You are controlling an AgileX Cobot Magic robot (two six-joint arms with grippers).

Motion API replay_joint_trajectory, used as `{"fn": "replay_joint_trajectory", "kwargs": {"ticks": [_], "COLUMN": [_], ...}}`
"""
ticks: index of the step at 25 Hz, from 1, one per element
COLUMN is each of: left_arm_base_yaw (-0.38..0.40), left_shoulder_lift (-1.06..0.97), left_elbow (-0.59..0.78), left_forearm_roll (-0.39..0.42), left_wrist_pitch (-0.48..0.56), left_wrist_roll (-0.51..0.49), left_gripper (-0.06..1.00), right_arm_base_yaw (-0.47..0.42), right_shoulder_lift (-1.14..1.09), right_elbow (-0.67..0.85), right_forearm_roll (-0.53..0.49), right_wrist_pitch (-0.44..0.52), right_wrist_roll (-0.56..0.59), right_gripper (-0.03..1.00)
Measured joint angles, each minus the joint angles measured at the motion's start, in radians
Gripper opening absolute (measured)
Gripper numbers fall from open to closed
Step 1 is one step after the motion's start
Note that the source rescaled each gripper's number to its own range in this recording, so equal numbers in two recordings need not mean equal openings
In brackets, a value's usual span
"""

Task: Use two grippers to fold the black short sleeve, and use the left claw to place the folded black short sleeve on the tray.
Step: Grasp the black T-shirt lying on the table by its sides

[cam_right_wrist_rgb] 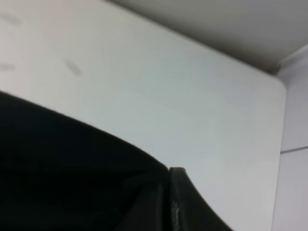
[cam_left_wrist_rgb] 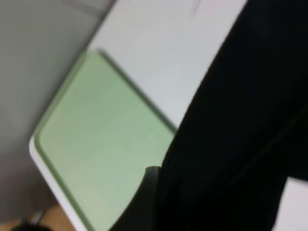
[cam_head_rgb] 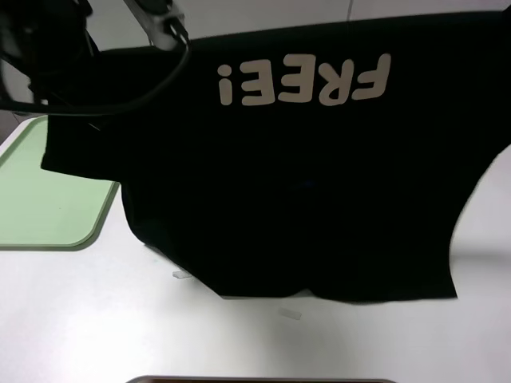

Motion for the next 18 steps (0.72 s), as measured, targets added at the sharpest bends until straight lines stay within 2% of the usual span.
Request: {"fn": "replay_joint_trajectory", "kwargs": {"ticks": [5, 9, 13, 18], "left_arm_base_yaw": [0.147, 0.251, 0.328, 0.388], "left_shoulder_lift": [0.142, 0.207, 0.252, 0.304], "left_elbow": [0.005, 0.005, 0.005, 0.005], "left_forearm_roll": [0.007, 0.009, 0.024, 0.03], "left_wrist_pitch": [-0.085, -0.189, -0.296, -0.421], "left_wrist_roll": [0.003, 0.023, 0.071, 0.092], "left_gripper": [0.0, 0.0, 0.0, 0.0], "right_arm_base_yaw": [0.006, 0.006, 0.006, -0.014], "right_shoulder_lift": [0.208, 0.329, 0.436, 0.565], "right_elbow": [0.0, 0.0, 0.0, 0.0], "right_forearm_roll": [-0.038, -0.095, -0.194, -0.312], "right_wrist_pitch": [-0.069, -0.183, -0.307, -0.434], "right_wrist_roll": [0.027, 0.059, 0.113, 0.201], "right_gripper": [0.0, 0.0, 0.0, 0.0]}}
